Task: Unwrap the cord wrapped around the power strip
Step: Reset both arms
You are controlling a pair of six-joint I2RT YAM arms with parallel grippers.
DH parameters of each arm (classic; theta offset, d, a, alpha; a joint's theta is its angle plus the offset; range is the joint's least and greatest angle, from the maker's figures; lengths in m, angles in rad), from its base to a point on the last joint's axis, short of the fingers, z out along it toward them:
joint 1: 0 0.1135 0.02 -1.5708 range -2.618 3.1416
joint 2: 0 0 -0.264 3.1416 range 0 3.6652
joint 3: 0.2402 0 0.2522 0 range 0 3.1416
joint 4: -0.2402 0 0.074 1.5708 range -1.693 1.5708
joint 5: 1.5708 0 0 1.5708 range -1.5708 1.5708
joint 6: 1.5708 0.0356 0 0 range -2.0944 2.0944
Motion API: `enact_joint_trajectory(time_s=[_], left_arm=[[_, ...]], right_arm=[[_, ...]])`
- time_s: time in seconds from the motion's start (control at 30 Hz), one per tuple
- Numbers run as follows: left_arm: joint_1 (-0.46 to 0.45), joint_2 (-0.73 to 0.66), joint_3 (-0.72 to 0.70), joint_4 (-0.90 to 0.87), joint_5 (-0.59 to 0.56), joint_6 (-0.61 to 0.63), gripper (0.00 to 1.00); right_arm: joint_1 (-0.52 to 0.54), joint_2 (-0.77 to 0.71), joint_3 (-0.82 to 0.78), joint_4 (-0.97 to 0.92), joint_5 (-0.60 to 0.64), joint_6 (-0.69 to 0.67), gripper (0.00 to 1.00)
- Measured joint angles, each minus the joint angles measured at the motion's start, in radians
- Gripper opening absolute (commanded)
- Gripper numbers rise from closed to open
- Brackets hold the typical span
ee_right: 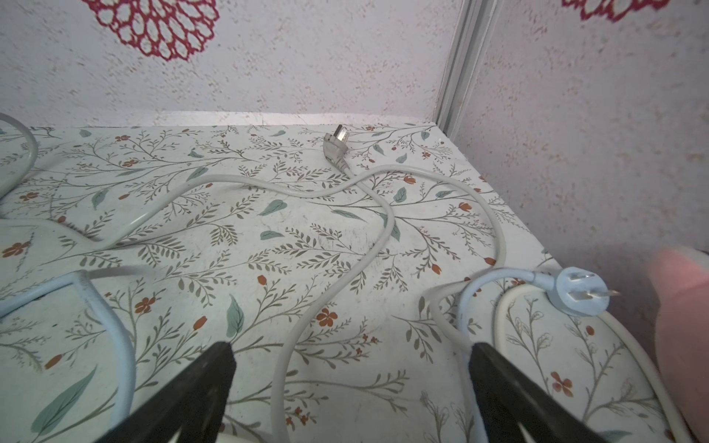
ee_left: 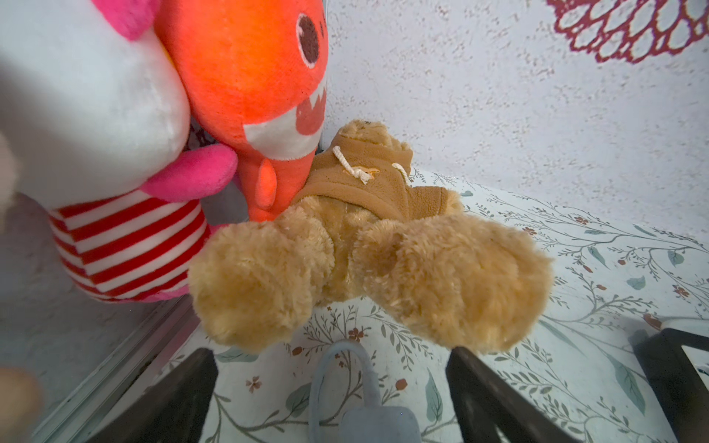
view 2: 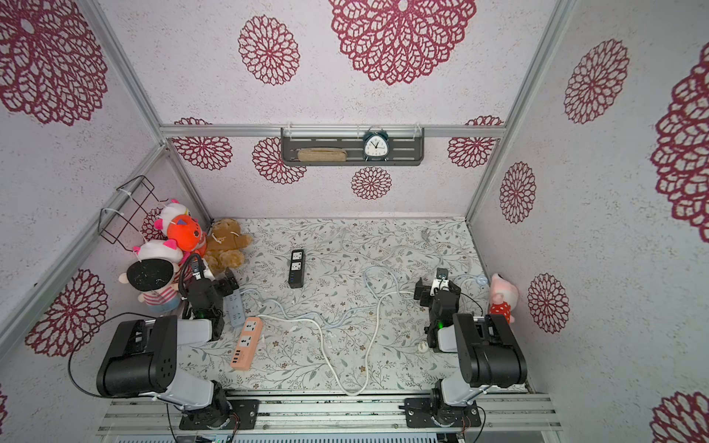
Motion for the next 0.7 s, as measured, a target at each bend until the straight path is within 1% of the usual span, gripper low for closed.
enact_joint_trajectory(time_s=[0.17,0.7], left_arm=[[-0.017,0.001,0.0,0.0,-0.015,0.008,0.97],[-0.019,0.002,0.0,0.0,-0.031,0.017,0.97]], right_arm=[[0.0,0.0,0.0,0.002,0.0,0.0,0.99],[0.0,0.0,0.0,0.002,-0.002,0.0,0.99]])
